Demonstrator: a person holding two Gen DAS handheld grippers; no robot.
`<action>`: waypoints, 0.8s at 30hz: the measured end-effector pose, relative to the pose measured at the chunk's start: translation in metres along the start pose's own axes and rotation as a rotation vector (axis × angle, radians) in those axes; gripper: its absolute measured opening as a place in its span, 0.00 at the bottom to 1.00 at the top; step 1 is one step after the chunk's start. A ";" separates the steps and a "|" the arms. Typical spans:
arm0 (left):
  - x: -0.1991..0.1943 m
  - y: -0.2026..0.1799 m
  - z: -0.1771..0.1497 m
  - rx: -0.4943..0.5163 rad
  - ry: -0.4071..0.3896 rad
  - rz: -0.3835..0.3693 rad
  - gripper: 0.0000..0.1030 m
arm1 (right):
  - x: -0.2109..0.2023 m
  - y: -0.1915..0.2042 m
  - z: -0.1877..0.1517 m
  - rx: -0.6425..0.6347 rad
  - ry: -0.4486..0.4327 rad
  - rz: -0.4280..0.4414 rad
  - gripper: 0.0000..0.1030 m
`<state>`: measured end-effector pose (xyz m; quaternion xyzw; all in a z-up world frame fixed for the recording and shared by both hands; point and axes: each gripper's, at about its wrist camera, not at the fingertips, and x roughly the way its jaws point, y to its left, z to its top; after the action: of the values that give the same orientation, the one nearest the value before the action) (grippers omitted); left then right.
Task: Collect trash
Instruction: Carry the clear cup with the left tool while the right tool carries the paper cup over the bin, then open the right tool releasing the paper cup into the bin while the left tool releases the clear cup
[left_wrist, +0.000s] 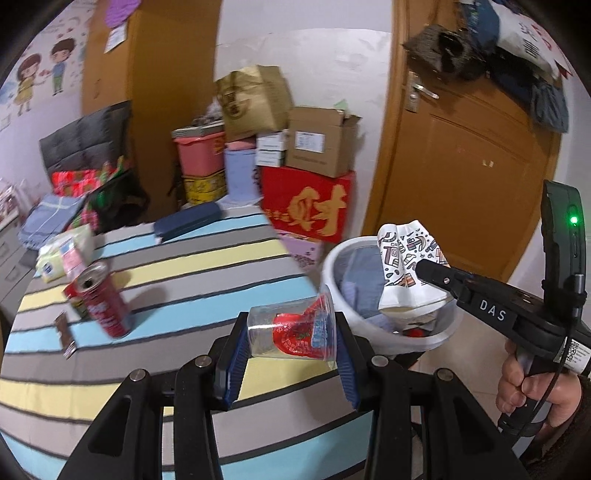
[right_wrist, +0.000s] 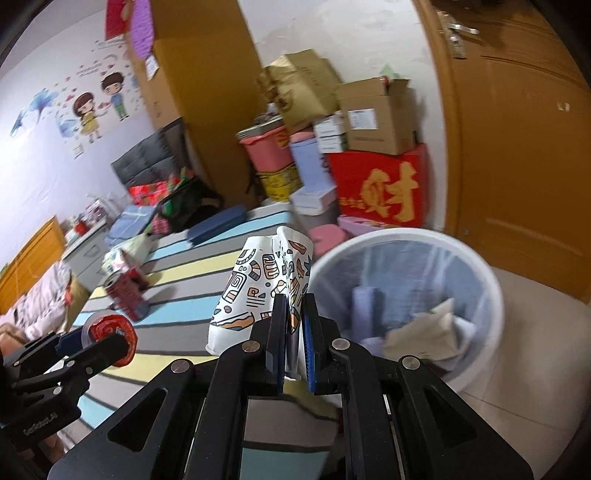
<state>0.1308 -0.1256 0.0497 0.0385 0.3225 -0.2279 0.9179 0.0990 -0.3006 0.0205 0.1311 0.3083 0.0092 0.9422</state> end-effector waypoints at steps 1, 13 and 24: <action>0.003 -0.005 0.003 0.008 0.001 -0.008 0.42 | -0.001 -0.005 0.001 0.005 -0.002 -0.013 0.08; 0.051 -0.055 0.028 0.067 0.039 -0.090 0.42 | -0.003 -0.051 0.004 0.046 0.012 -0.128 0.08; 0.107 -0.078 0.038 0.100 0.106 -0.103 0.42 | 0.009 -0.075 0.002 0.039 0.066 -0.215 0.08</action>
<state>0.1915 -0.2460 0.0206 0.0798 0.3602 -0.2881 0.8837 0.1025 -0.3725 -0.0024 0.1154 0.3515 -0.0934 0.9244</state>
